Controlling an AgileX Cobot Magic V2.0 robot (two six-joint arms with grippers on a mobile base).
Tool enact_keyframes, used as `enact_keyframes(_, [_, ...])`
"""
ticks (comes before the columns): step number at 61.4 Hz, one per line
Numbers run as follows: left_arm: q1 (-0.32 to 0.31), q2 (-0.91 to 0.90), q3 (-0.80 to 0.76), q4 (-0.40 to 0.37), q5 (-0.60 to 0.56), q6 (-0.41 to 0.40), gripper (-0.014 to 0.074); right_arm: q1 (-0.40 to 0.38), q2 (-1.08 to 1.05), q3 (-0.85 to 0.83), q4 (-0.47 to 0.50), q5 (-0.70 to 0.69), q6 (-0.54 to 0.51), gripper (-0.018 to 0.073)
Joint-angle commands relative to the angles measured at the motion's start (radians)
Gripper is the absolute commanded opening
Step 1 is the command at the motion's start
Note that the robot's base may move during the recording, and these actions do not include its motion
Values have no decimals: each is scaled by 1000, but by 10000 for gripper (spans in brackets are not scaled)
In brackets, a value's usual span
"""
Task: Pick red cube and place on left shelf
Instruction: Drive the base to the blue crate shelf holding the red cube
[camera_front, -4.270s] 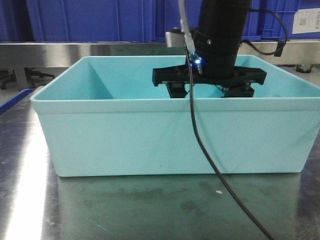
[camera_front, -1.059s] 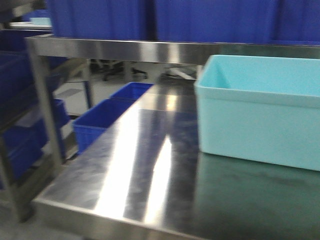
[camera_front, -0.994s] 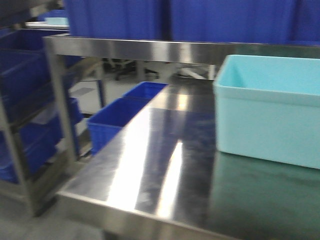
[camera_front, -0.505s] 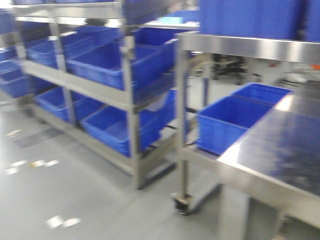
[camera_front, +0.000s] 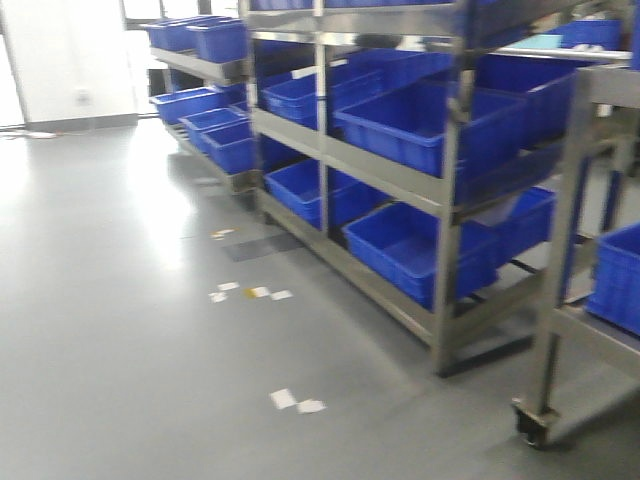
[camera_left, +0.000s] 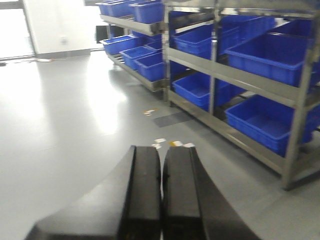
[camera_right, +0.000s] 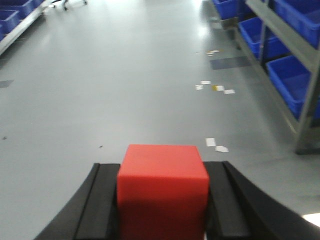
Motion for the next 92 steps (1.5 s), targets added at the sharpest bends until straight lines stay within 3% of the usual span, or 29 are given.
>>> enact_keyframes(1, [-1,-15,23,-6,-88,-1,102,-2,12,-25,-15,-87,-8,205])
enact_keyframes(92, [-1,-15,23,-6,-88,-1,102,-2,12,-25,-15,-87,-8,205])
